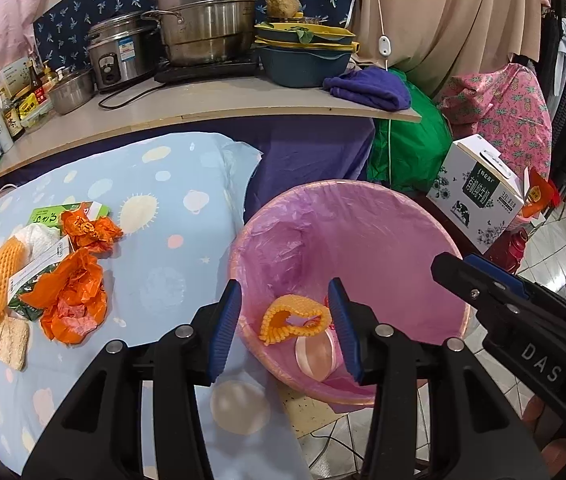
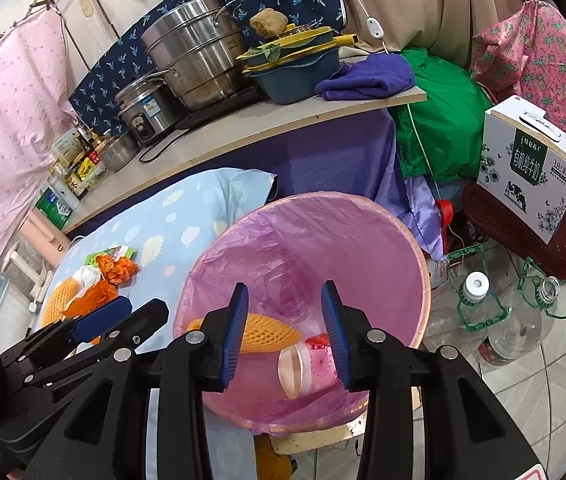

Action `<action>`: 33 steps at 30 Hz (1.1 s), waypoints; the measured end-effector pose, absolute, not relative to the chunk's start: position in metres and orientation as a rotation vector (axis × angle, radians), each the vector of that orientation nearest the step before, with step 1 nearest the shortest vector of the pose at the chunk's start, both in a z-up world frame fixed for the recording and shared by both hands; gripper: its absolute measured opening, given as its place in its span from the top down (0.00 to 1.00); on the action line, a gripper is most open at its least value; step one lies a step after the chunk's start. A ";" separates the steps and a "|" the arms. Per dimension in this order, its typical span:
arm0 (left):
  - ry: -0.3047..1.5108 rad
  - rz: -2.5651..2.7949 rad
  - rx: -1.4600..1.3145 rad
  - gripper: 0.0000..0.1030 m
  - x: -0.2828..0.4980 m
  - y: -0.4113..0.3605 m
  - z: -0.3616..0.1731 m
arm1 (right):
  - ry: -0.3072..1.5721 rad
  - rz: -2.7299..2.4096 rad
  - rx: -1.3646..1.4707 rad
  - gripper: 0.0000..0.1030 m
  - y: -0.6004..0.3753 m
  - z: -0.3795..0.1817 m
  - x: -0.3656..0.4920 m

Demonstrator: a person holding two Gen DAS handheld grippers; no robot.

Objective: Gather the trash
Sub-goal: 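Carry the net and cup over the bin and open both tools to drop them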

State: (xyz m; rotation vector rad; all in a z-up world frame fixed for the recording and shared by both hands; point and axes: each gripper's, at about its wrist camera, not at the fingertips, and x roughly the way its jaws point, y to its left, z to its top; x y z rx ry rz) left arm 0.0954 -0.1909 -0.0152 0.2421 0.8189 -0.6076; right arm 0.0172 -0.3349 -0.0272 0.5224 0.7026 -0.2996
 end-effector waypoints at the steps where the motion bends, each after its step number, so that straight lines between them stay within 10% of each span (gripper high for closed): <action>1: 0.818 -0.604 0.241 0.58 0.095 -0.189 -0.015 | 0.702 -0.298 0.521 0.63 -0.334 -0.027 0.017; 33: 0.861 -0.402 0.112 0.45 0.111 -0.069 -0.023 | 0.754 -0.159 0.408 0.56 -0.241 -0.020 0.048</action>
